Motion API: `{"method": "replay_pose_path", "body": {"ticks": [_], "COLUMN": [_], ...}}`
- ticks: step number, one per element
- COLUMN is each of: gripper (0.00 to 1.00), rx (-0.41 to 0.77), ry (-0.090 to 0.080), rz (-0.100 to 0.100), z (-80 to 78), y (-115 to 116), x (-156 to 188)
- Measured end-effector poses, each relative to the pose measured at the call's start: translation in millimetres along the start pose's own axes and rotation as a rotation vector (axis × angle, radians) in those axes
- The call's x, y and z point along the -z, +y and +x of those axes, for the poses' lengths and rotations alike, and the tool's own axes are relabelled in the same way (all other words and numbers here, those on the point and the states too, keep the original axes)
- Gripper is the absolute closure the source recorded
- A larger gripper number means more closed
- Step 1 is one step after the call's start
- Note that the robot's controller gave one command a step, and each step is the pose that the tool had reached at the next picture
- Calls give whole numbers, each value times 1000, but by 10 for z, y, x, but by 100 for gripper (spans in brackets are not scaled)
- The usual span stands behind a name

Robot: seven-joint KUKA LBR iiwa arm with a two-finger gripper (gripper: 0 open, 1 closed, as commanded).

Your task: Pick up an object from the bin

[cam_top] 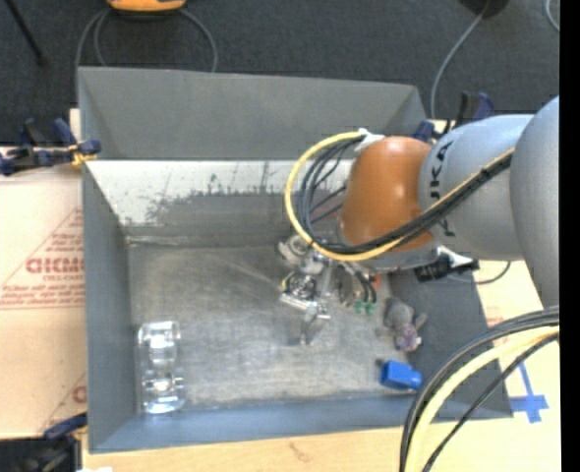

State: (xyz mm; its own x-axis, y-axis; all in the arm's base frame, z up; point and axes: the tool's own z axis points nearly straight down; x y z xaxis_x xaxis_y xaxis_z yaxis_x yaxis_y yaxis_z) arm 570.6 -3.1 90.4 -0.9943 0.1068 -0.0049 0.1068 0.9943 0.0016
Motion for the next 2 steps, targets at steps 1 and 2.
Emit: {"method": "replay_pose_path", "body": {"ticks": [1,2], "gripper": [100,100], "rx": [1,-24], "ry": [-5,-8], "rz": [-1,-2], "z": [-8,-204], "y": [19,243], "x": [44,957]}}
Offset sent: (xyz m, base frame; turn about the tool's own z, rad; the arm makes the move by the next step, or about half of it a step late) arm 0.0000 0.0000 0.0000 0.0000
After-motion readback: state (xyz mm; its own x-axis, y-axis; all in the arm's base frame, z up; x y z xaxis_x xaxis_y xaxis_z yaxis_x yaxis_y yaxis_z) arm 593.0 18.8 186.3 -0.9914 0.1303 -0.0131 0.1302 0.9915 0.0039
